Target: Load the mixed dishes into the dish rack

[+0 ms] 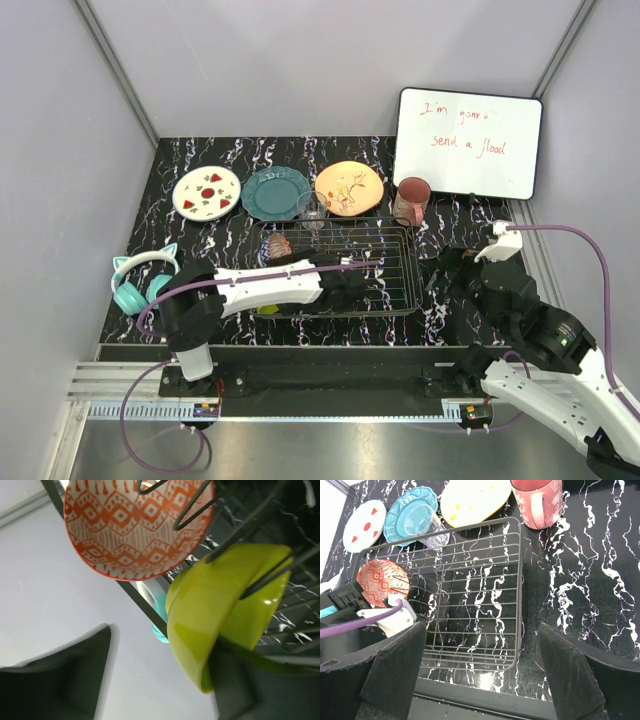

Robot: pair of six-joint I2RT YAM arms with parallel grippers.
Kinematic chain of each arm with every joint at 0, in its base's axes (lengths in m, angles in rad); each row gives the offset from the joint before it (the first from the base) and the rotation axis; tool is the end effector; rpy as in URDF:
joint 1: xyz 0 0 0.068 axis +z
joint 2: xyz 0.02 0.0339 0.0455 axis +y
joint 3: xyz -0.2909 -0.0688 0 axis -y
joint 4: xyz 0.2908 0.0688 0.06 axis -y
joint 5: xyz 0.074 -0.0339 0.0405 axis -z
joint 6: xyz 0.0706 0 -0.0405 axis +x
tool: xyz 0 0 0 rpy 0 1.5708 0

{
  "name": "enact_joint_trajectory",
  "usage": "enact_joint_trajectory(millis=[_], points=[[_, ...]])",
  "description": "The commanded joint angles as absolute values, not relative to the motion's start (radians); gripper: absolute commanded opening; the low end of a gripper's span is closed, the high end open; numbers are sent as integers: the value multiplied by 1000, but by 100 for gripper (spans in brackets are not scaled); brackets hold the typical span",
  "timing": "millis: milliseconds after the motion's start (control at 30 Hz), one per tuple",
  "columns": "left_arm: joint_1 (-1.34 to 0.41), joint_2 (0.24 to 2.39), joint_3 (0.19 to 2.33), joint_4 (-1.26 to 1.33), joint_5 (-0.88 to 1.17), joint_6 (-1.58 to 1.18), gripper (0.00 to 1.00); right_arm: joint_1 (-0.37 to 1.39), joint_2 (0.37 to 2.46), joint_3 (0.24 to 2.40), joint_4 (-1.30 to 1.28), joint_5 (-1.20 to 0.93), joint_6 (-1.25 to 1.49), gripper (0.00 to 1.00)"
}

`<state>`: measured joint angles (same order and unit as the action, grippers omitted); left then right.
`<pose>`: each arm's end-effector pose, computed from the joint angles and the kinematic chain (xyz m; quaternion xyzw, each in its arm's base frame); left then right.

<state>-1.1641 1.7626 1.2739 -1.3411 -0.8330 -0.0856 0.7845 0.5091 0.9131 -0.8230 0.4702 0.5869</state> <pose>0.1782 -0.2817 0.1981 0.5105 0.7513 0.3945 0.1389 0.1181 0.0727 0.3691 0.0458 0.8242 0.1841 0.5336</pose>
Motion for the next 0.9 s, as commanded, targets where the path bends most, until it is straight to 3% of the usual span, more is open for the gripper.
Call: enact_joint_trajectory(millis=[0, 433, 633, 867], points=[[-1166, 1721, 1331, -1554, -747, -32, 99, 787, 512, 939, -838, 474, 600, 100], [-1114, 1496, 1633, -1554, -756, 118, 99, 787, 640, 979, -861, 459, 603, 100], [-873, 1392, 1758, -1548, -603, 141, 99, 788, 753, 1006, -769, 342, 633, 100], [-587, 1275, 1560, -1321, -545, 126, 99, 788, 1003, 1034, -505, -29, 750, 100]])
